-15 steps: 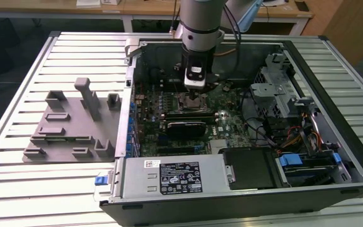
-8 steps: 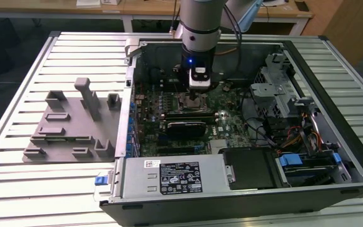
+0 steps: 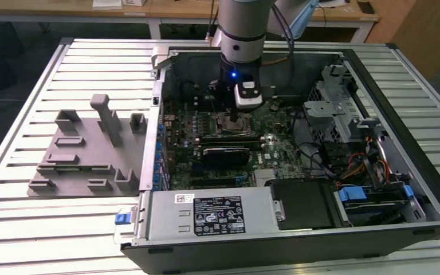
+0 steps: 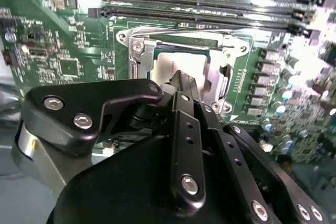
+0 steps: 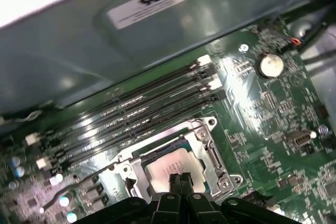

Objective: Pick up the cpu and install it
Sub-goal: 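Close the cpu cover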

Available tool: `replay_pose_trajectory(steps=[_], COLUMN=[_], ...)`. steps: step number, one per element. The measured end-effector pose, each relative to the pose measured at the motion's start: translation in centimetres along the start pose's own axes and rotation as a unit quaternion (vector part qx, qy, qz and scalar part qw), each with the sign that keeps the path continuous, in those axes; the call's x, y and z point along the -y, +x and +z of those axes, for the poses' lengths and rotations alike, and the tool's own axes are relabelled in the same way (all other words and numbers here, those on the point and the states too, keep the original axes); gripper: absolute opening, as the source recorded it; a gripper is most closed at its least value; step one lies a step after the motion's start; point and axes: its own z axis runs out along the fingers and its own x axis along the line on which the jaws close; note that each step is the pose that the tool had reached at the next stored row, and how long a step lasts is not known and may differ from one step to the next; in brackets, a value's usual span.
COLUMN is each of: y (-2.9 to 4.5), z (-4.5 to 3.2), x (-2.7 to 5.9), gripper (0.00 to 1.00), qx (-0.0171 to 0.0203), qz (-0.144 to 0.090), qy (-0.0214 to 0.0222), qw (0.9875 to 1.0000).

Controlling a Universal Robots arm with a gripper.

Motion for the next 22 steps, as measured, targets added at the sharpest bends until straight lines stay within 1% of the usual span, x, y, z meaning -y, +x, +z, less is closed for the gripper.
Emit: replay_pose_trajectory(steps=[3,6,8,11,14,16,18,22], y=[0.0,0.0,0.0,0.0,0.0,0.0,0.01,0.01], z=[0.03,0.06,0.08,0.11,0.15,0.17,0.19,0.24], x=[0.0,0.0,0.0,0.0,0.0,0.0,0.0,0.0], gripper=[0.11,0.11,0.11,0.11,0.11,0.11,0.11,0.11], qx=[0.0004,0.0006,0.0007,0.0009,0.0009,0.001,0.001,0.0013], qz=[-0.028,-0.055,-0.073,-0.1,-0.127,-0.145,-0.163,-0.198], qy=[0.0005,0.0006,0.0006,0.0004,0.0001,-0.0001,-0.0003,0.0], qw=[0.9996,0.9985,0.9974,0.995,0.9919,0.9894,0.9866,0.9802])
